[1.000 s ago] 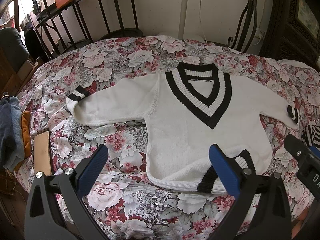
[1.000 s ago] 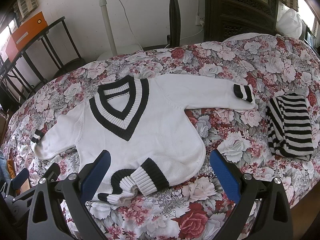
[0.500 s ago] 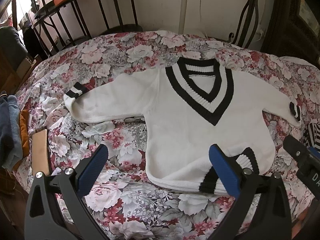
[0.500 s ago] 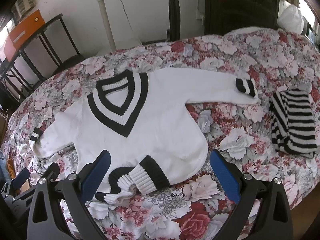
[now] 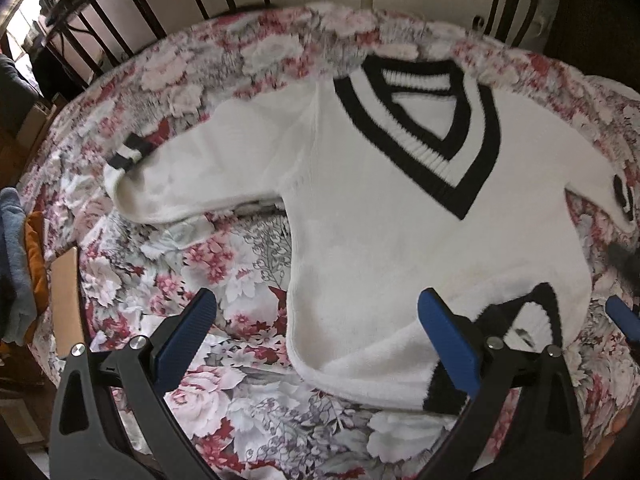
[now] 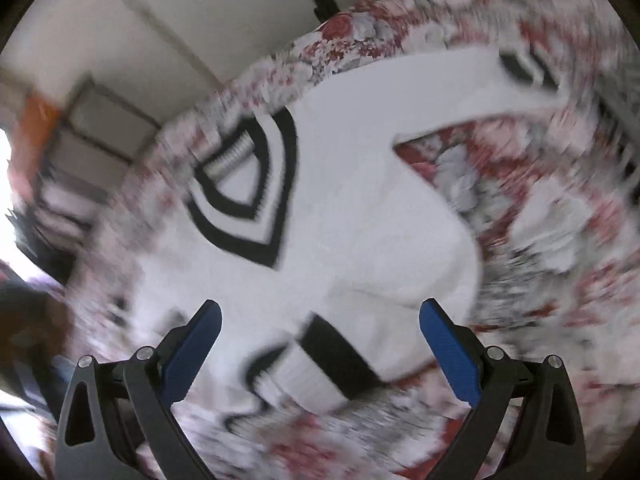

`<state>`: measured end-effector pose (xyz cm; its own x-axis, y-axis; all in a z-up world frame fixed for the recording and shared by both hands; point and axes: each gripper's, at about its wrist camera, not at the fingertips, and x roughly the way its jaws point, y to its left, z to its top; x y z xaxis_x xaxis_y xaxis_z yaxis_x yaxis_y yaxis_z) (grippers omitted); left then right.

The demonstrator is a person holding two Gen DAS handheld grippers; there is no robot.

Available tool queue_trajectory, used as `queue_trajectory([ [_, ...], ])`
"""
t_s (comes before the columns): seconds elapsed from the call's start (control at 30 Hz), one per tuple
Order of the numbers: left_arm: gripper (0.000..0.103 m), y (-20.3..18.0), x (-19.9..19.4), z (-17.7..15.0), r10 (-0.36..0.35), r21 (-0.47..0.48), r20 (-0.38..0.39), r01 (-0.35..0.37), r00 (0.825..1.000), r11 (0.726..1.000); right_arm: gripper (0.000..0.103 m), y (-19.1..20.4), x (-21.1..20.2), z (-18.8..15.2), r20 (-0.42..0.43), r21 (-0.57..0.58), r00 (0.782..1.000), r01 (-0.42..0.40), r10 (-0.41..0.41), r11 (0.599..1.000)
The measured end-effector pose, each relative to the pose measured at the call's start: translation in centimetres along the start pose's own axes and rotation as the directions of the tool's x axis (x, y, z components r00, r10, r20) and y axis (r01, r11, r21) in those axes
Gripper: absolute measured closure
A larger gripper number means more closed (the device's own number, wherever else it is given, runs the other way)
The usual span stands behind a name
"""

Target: Fold small clothes

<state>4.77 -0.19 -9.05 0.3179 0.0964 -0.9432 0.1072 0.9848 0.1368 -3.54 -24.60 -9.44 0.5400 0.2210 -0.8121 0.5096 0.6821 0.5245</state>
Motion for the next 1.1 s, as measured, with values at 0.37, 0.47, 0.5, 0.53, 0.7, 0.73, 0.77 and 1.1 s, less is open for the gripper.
queue_trajectory([
  [0.37,0.005,2.0,6.7,2.0,0.054,-0.092,-0.202,-0.073,0.978,0.993,0.004,-7.5,0.1,7.3,0.239,-0.032,0.950,0.213,-0.200,0.977],
  [0.47,0.005,1.6,7.4,2.0,0.051,-0.081,-0.222,-0.071,0.974,0.994,0.004,-8.6,0.8,10.5,0.342,-0.157,0.846,0.482,-0.410,0.862],
  [0.5,0.005,1.4,7.5,2.1,0.050,-0.073,-0.219,-0.067,0.975,0.995,0.006,-9.4,0.8,11.2,0.353,-0.172,0.828,0.515,-0.436,0.840],
  [0.53,0.005,0.9,7.5,2.2,0.059,-0.055,-0.210,-0.072,0.976,0.996,0.009,-10.5,1.3,12.5,0.353,-0.187,0.811,0.551,-0.467,0.814],
  [0.7,0.005,-2.2,8.0,2.6,0.124,0.053,-0.170,-0.117,0.978,0.992,0.022,-15.3,2.8,15.8,0.341,-0.182,0.771,0.615,-0.537,0.767],
  [0.73,0.005,-2.9,8.3,2.7,0.126,0.071,-0.165,-0.115,0.978,0.991,0.025,-16.0,3.3,15.8,0.342,-0.184,0.771,0.616,-0.538,0.766],
  [0.77,0.005,-3.9,8.6,3.0,0.117,0.094,-0.166,-0.102,0.979,0.990,0.033,-16.6,3.6,16.4,0.347,-0.181,0.772,0.612,-0.532,0.770],
  [1.1,0.005,-15.8,11.0,6.2,0.089,0.318,-0.158,-0.034,0.983,0.948,0.100,-17.9,0.0,18.7,0.361,-0.085,0.867,0.398,-0.344,0.914],
])
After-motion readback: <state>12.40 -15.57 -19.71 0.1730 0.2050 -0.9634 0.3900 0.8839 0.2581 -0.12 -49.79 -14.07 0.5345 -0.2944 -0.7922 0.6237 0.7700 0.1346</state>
